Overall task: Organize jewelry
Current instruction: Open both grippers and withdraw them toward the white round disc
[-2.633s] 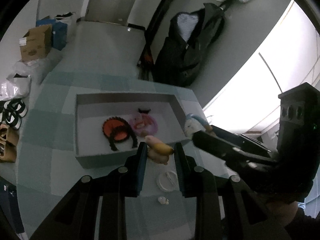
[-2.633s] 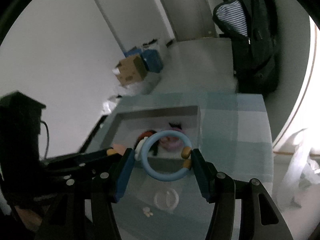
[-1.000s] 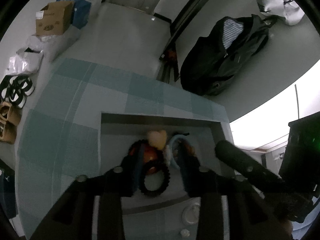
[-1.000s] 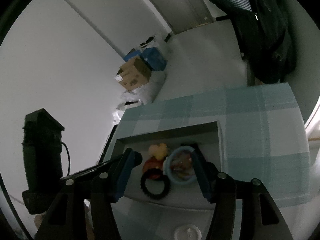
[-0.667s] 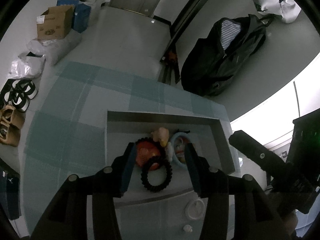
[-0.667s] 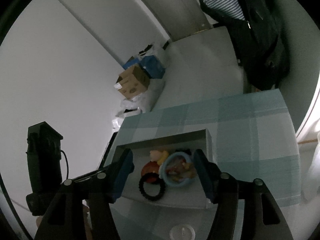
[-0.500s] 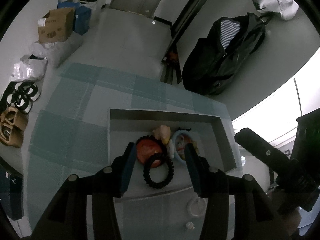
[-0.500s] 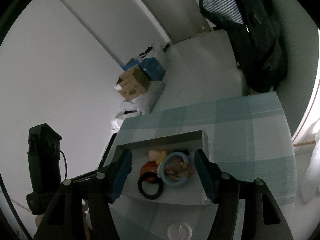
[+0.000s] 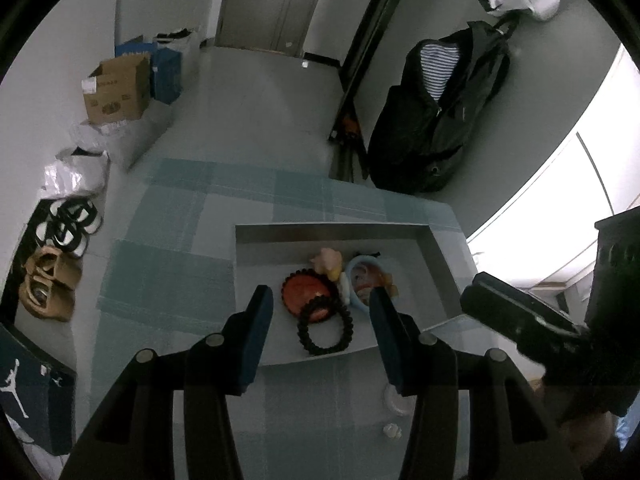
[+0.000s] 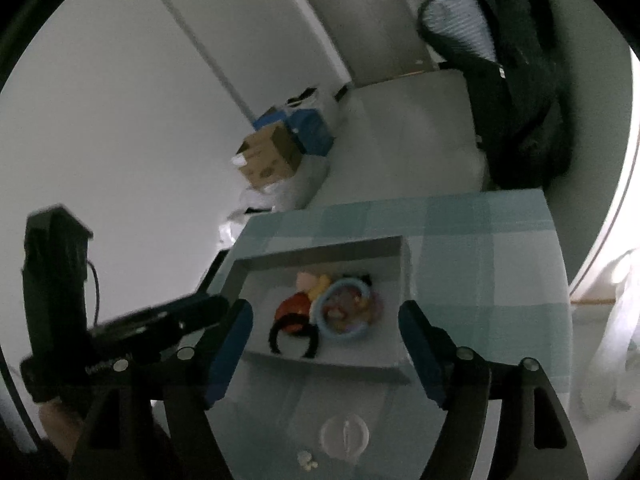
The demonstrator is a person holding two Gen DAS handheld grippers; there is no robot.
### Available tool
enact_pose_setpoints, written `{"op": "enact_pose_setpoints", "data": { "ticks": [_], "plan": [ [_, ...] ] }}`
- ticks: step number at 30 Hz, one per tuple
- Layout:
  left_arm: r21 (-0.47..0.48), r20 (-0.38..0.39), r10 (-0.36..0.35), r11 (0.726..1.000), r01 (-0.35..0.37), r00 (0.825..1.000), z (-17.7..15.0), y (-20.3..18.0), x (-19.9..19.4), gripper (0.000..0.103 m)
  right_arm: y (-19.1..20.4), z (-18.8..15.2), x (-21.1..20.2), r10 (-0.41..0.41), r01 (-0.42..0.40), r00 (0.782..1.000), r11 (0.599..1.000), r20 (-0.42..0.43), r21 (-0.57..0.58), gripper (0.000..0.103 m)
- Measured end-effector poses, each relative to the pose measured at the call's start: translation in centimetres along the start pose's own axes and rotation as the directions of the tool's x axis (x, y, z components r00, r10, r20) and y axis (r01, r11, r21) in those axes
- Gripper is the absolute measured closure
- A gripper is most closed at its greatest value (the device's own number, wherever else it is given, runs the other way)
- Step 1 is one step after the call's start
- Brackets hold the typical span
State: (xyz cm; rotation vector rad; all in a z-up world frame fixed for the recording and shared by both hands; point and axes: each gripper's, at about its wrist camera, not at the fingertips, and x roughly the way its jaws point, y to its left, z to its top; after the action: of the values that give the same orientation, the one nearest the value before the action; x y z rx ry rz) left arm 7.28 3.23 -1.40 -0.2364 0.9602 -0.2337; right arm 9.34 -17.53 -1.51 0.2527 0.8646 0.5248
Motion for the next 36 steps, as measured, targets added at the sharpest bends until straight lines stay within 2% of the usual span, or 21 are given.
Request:
{"op": "enact_pose_setpoints", "data": {
  "ticks": [3,5,6,10,12,14,20,25,31,33,36],
  "plan": [
    [0.022,0.002,-0.002,1.0,0.002,1.0,-0.4,-0.5,-0.1,0.057,0.8,-0.4,-0.3,-0.007,0.007,1.0,0.999,0.001,-0.05,0.021],
    [0.031,-0.002,-0.008,0.999,0.008,1.0,-0.7,-0.8,-0.2,0.046,1.0,-0.8,-0.6,-0.017,0.017,1.0,0.998,0.006,-0.063,0.019],
    [0.036,-0.001,-0.013,0.999,0.013,1.0,-0.9,-1.0,-0.3,0.044,1.0,-0.9,-0.7,-0.021,0.022,1.0,0.998,0.007,-0.063,0.019],
    [0.079,-0.003,-0.03,0.996,0.03,1.0,-2.2,-1.9,-0.9,0.043,0.9,-1.3,-1.3,-0.043,0.043,0.999,0.997,0.013,-0.061,0.019],
    [0.104,-0.01,-0.019,0.994,0.02,1.0,-3.3,-2.6,-1.0,0.042,0.8,-1.6,-1.7,-0.051,0.052,0.999,0.997,0.018,-0.059,0.016],
    [0.126,-0.034,-0.03,0.991,0.034,0.999,-4.1,-3.2,-0.8,0.037,0.9,-2.1,-2.1,-0.054,0.055,0.998,0.996,0.017,-0.066,0.009],
    [0.232,-0.099,0.003,0.973,0.02,0.995,-6.8,-5.0,0.2,0.036,1.4,-3.9,-2.7,-0.078,0.078,0.997,0.99,0.004,-0.116,0.009],
    [0.248,-0.19,-0.005,0.967,0.053,0.982,-8.1,-5.4,1.7,0.036,0.6,-4.5,-3.4,-0.101,0.1,0.995,0.99,-0.005,-0.1,0.005],
    [0.277,-0.215,0.002,0.959,0.059,0.977,-8.5,-6.0,2.4,0.036,-0.6,-5.2,-3.8,-0.119,0.116,0.992,0.99,-0.037,-0.075,0.002],
    [0.287,-0.217,0.032,0.957,0.032,0.976,-8.4,-6.1,2.6,0.036,-1.0,-5.3,-3.7,-0.132,0.128,0.99,0.99,-0.05,-0.066,0.001],
    [0.298,-0.206,0.039,0.954,0.025,0.978,-8.2,-6.7,2.9,0.036,-1.5,-5.5,-3.7,-0.147,0.144,0.987,0.988,-0.061,-0.056,0.001]
  ]
}}
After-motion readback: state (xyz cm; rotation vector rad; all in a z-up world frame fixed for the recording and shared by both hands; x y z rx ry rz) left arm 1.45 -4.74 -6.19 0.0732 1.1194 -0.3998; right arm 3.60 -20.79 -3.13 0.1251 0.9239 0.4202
